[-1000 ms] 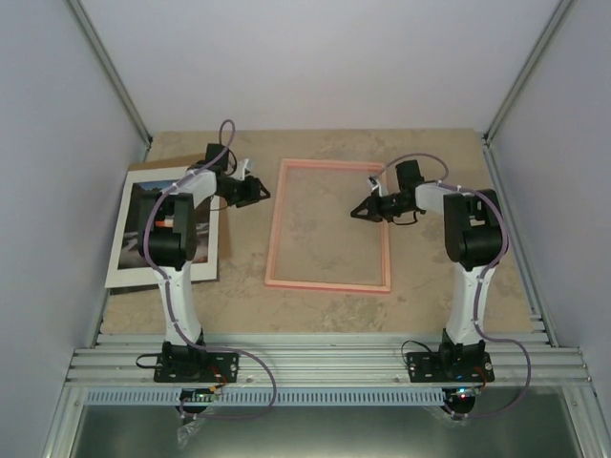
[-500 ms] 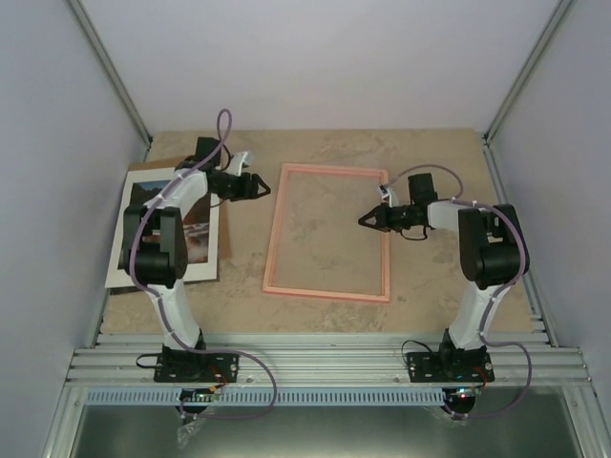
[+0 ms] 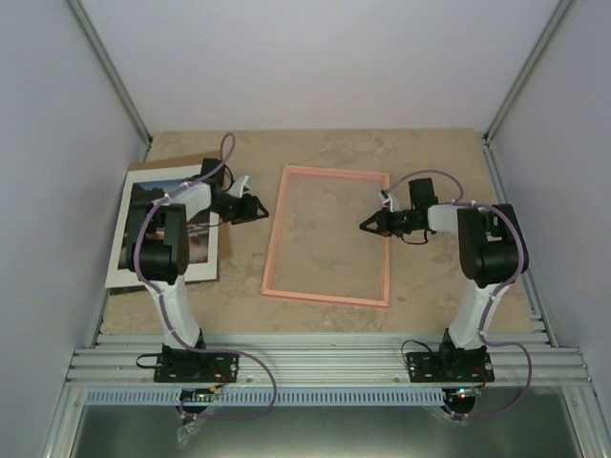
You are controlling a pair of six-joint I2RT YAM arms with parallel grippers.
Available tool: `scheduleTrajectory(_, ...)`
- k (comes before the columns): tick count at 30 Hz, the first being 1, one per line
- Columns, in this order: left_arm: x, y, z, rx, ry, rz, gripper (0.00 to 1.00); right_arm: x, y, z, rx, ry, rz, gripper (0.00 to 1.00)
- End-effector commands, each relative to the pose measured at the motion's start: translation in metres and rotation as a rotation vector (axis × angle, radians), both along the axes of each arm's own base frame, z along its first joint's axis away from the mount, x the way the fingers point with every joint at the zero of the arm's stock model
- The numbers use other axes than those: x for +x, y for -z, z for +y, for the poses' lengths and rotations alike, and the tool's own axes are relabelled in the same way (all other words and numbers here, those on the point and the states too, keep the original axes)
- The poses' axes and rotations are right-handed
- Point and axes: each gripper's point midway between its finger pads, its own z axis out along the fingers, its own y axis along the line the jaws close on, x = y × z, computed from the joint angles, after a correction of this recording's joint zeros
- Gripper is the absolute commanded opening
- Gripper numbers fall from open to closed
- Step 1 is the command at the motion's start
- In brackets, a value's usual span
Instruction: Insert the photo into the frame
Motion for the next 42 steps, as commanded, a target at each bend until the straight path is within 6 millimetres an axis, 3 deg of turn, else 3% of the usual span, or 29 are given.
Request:
scheduleTrajectory(1,0.000,0.010,-0.001,-0.015,-0.001,0.017,0.52,0.008,0.012,-0.005,0.018,0.010,0.065,0.01)
scheduleTrajectory(6,-0.004,0.019,-0.004,-0.053,-0.033,0.037,0.48,0.018,0.043,-0.020,0.021,0.033,0.202,0.01)
scheduleTrajectory(12,-0.011,0.026,-0.015,-0.101,-0.031,0.070,0.44,0.035,0.058,-0.027,0.010,0.033,0.260,0.01)
scheduleTrajectory(18,0.006,0.024,-0.018,-0.113,-0.042,0.047,0.42,0.070,0.065,-0.030,-0.020,0.014,0.237,0.01)
scheduleTrajectory(22,0.012,0.023,-0.020,-0.126,-0.045,0.050,0.41,0.074,0.044,-0.023,0.072,-0.014,0.270,0.00)
scheduleTrajectory(26,0.006,0.020,-0.026,-0.165,-0.049,0.061,0.41,0.060,0.010,-0.011,0.206,-0.015,0.292,0.01)
scheduleTrajectory(29,0.003,0.018,-0.028,-0.187,-0.053,0.059,0.42,0.058,0.021,-0.011,0.190,-0.004,0.301,0.01)
scheduleTrajectory(32,0.007,0.019,-0.029,-0.190,-0.052,0.053,0.42,0.078,0.038,-0.017,0.173,0.014,0.287,0.00)
scheduleTrajectory(35,0.013,0.015,-0.028,-0.177,-0.041,0.035,0.42,0.101,0.026,-0.017,0.167,-0.005,0.218,0.01)
scheduleTrajectory(37,0.016,0.012,-0.027,-0.161,-0.032,0.018,0.43,0.095,0.012,-0.015,0.207,-0.001,0.247,0.00)
scheduleTrajectory(42,0.022,0.002,-0.025,-0.149,-0.032,-0.018,0.43,0.056,-0.031,-0.006,0.302,-0.009,0.312,0.01)
